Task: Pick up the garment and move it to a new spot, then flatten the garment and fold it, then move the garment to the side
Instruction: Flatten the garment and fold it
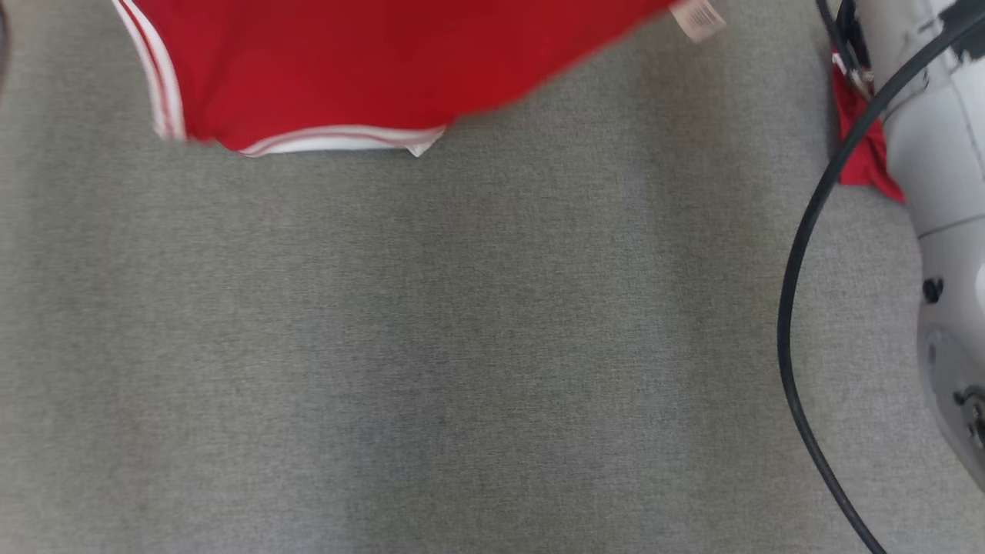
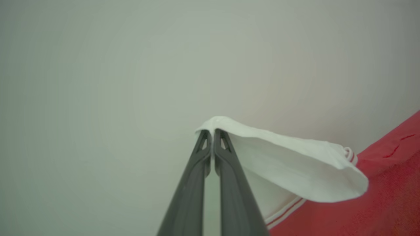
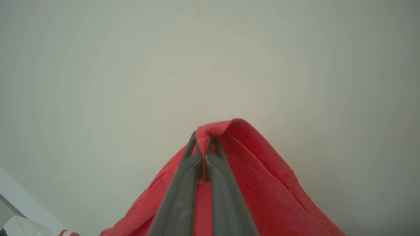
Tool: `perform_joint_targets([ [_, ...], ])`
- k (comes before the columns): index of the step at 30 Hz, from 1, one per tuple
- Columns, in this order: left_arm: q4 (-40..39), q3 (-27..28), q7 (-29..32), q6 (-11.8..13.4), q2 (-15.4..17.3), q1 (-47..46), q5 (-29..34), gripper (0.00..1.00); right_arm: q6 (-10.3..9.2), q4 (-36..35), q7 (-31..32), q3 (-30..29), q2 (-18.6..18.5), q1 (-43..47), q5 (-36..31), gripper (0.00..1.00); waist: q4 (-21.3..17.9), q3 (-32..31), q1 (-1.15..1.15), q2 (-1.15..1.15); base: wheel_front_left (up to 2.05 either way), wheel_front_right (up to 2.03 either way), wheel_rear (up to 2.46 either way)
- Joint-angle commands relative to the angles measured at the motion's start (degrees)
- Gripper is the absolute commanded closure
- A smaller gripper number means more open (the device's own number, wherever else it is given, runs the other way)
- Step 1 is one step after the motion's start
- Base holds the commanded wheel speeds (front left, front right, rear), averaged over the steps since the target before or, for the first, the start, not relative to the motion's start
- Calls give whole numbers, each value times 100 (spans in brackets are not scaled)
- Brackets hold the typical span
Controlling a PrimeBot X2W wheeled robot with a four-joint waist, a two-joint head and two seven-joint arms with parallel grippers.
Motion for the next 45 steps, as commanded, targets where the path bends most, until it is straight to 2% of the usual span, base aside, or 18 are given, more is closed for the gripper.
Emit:
perform_joint_targets([
  [1, 73, -11, -25, 6, 32, -133, 2, 100, -3, 73, -19, 33, 39, -99, -37, 100, -104, 107, -1, -2, 0, 0, 0],
  [9, 1060, -451, -142, 5, -9, -1573, 101, 100, -2, 1078, -490, -190, 102, -1088, -65, 100, -315, 175, -1, -2, 0, 0, 0],
  [17, 1560, -776, -669, 5, -74, -2228, 215, 100, -2, 1072, -749, 54, 122, -1344, -15, 100, -270, 387, -1, -2, 0, 0, 0],
  [24, 1898, -761, -1124, 4, -151, -2397, 65, 100, -2, 992, -892, 293, -45, -1344, 78, 100, -123, 529, -1, -2, 0, 0, 0],
  [34, 1753, -1110, -1372, 4, -149, -1647, -475, 100, -2, 499, -799, 985, -332, -542, 409, 100, 72, 337, -1, -2, 0, 0, 0],
  [39, 1437, -1221, -1498, 4, -40, -840, -785, 100, -2, 132, -812, 1371, -543, 307, 726, 100, 106, 51, -1, -2, 0, 0, 0],
  [45, 687, -1104, -1598, 61, 126, 351, -1118, 100, -2, -361, -833, 1799, -739, 1330, 1140, 100, 100, -311, -1, -2, 0, 0, 0],
])
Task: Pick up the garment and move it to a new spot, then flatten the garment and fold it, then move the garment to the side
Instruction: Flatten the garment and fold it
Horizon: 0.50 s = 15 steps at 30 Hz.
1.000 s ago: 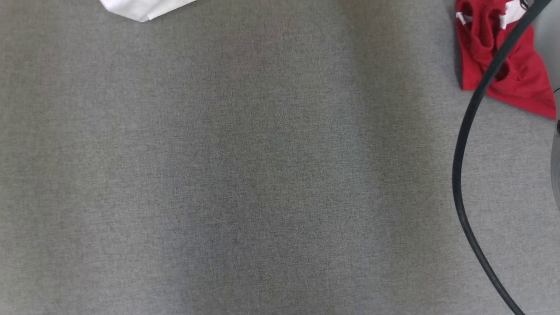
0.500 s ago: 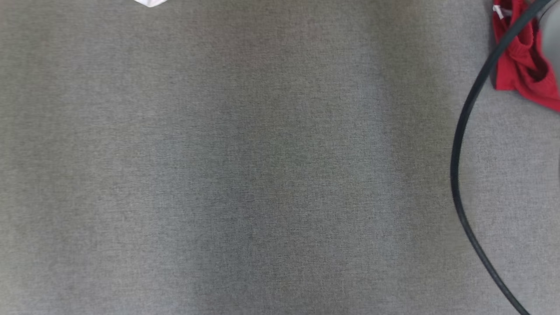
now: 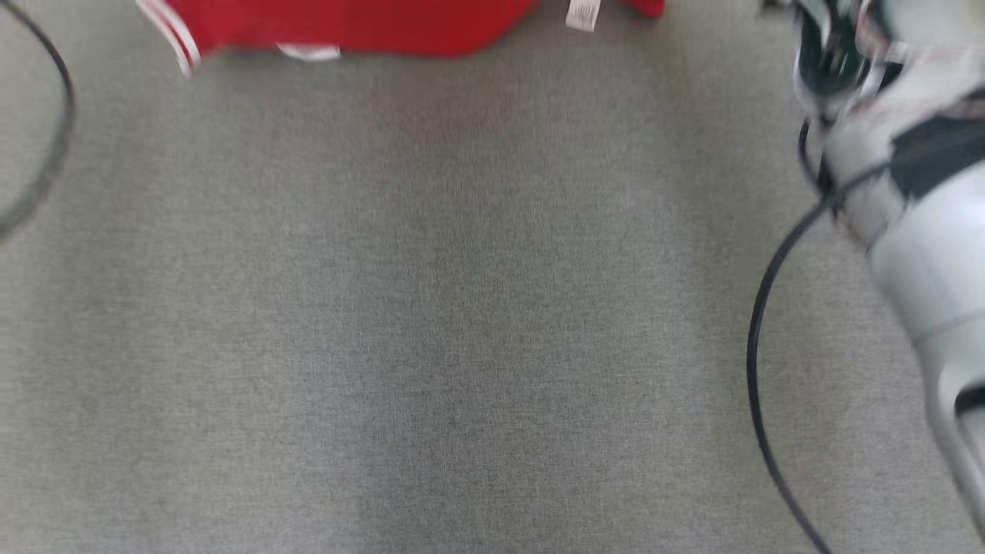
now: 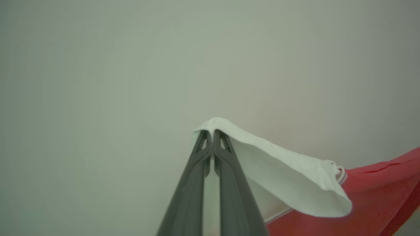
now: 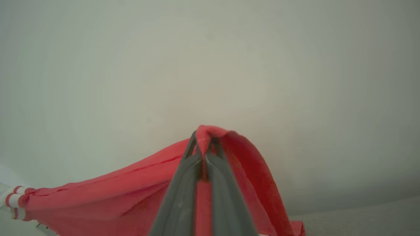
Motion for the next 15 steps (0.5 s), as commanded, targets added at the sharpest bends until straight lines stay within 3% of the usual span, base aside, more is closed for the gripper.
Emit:
perform_joint_targets([
  [1, -194, 47, -51, 60, 48, 348, -90, 100, -1, -119, -36, 72, -66, 253, 99, 100, 13, -233, 1, 1, 0, 0, 0],
  [15, -3458, 244, 3, 1253, 423, 4149, -556, 100, -1, -1560, -261, 451, -581, 2798, 876, 100, 92, -823, 1, 1, 0, 0, 0],
])
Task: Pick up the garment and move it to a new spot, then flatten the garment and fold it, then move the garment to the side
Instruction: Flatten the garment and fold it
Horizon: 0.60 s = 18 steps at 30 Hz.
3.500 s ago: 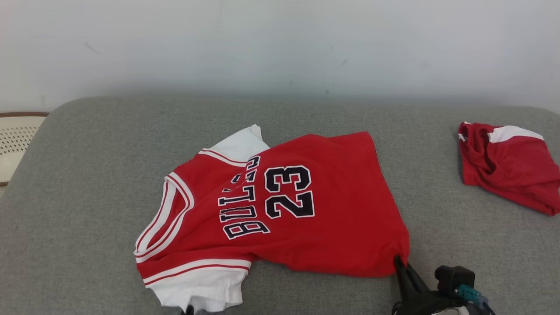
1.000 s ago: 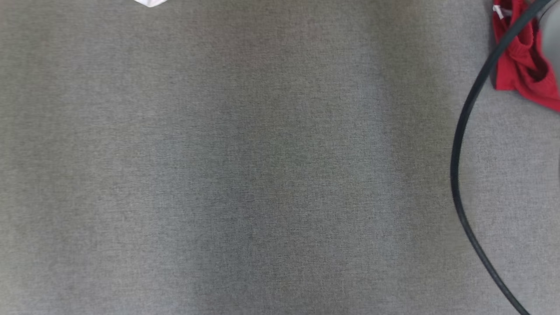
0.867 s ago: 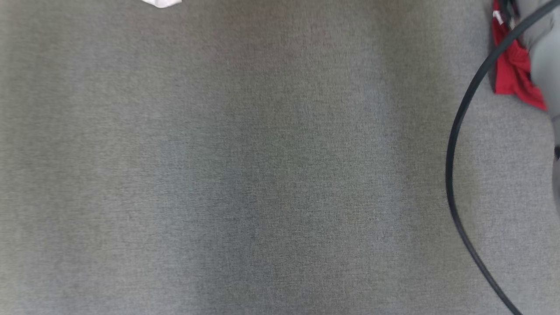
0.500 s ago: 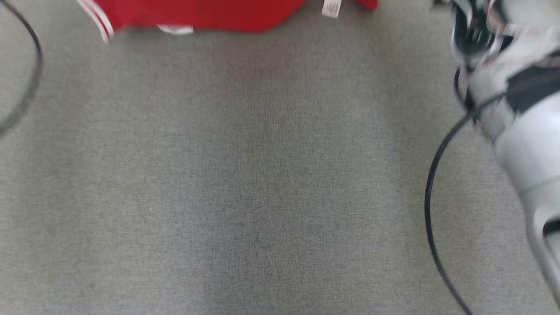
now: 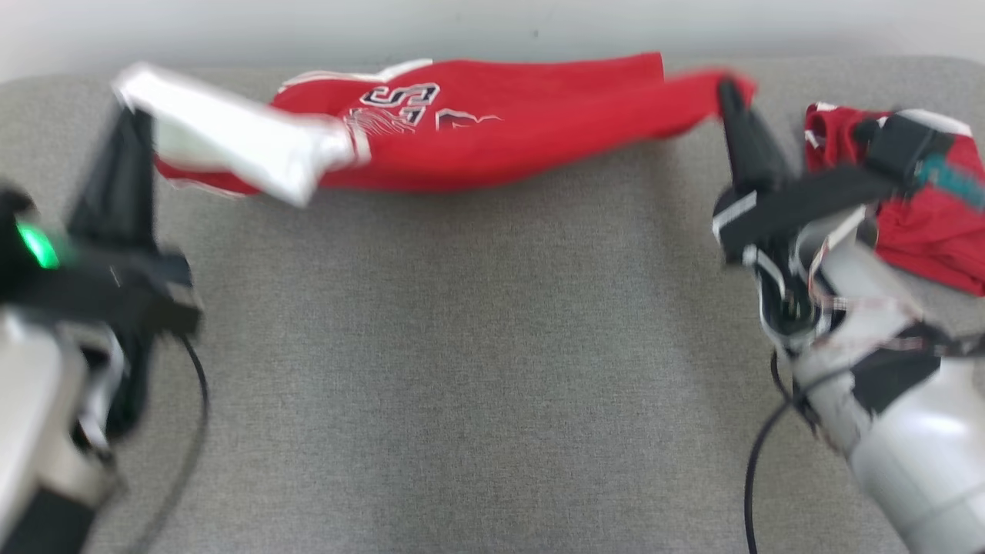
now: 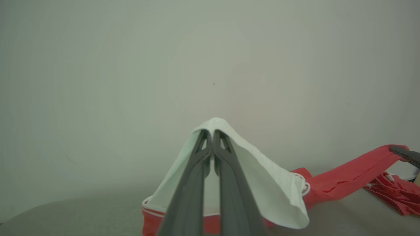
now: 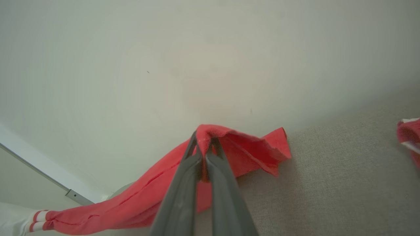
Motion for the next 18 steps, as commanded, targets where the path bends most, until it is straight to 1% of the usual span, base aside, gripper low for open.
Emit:
perform_joint_targets([
  [1, -242, 21, -31, 121, 17, 389, -24, 100, -1, -140, -44, 41, -87, 237, 25, 100, 11, -94, 1, 1, 0, 0, 0],
  [4, -746, 95, -82, 349, 13, 1018, -115, 100, -1, -429, -52, 89, -184, 711, 14, 100, 11, -147, 1, 1, 0, 0, 0],
  [9, -1142, 208, -146, 593, -166, 1966, -232, 100, -1, -783, -60, 66, -392, 1465, -60, 100, 45, -271, 1, 1, 0, 0, 0],
  [13, -1330, 373, -185, 721, -354, 2610, -195, 100, -1, -995, -50, 86, -534, 1996, -240, 100, 52, -378, 1, 1, 0, 0, 0],
  [15, -1459, 546, -184, 799, -542, 2938, -224, 100, -1, -1043, -59, 9, -548, 2259, -315, 100, 51, -425, 1, 1, 0, 0, 0],
  [18, -1612, 759, -186, 767, -771, 3460, -115, 100, -1, -1089, -72, -143, -586, 2578, -521, 100, 71, -470, 1, 1, 0, 0, 0],
])
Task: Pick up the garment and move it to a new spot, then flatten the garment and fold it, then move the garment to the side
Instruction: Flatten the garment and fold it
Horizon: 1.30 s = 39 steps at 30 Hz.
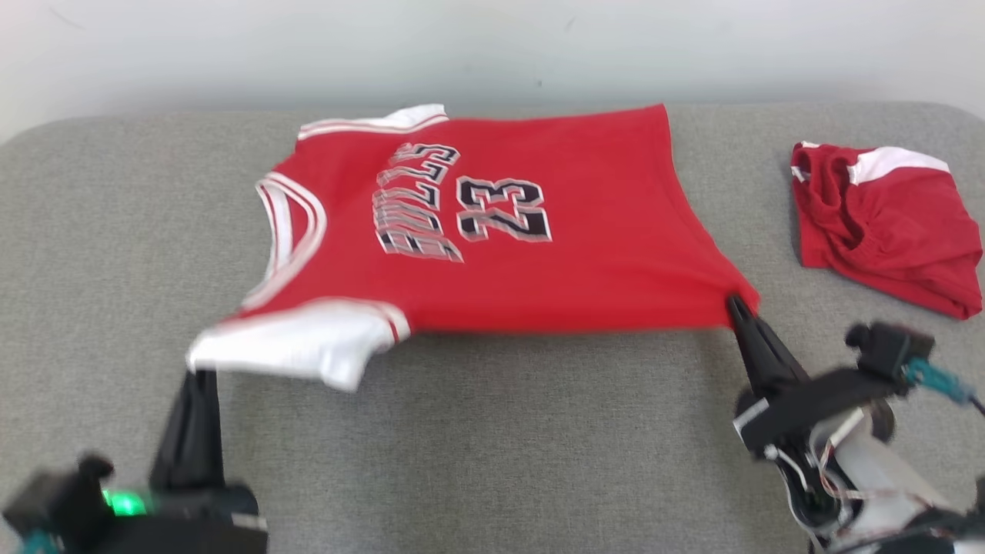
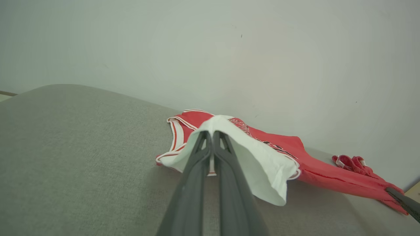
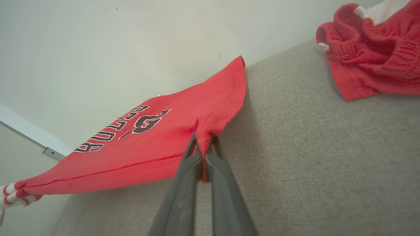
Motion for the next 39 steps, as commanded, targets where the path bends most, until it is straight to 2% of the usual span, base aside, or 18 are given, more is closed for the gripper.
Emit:
perform_joint_targets([
  [1, -27, 100, -34, -34, -136, 337, 46, 100, -1, -38, -32, -87, -52, 217, -119, 100, 36, -44, 1, 1, 0, 0, 0],
  [5, -11, 346, -34, -123, -393, 779, 156, 100, -1, -120, 0, -241, -28, 576, -300, 100, 70, -121, 1, 1, 0, 0, 0],
  [10, 145, 635, -33, -364, -844, 1366, 318, 100, -1, -220, 232, -502, 15, 1063, -696, 100, 128, -244, 1, 1, 0, 0, 0],
  [19, 469, 665, -33, -721, -1476, 2066, 640, 100, -1, -784, 1005, -1382, 216, 2313, -1255, 100, 254, -489, 1, 1, 0, 0, 0],
  [23, 643, 683, -33, -871, -1538, 2092, 597, 100, -1, -1098, 1325, -1742, 381, 2672, -1531, 100, 224, -462, 1, 1, 0, 0, 0],
  [29, 690, 775, -33, -1075, -1449, 1726, 840, 100, -1, -1506, 1706, -2103, 749, 2811, -1823, 100, 150, -368, 1, 1, 0, 0, 0],
  [39, 852, 856, 241, -1362, -921, 354, 1073, 100, -1, -1945, 2107, -2390, 1151, 2383, -1904, 100, -78, -213, 1, 1, 0, 0, 0],
])
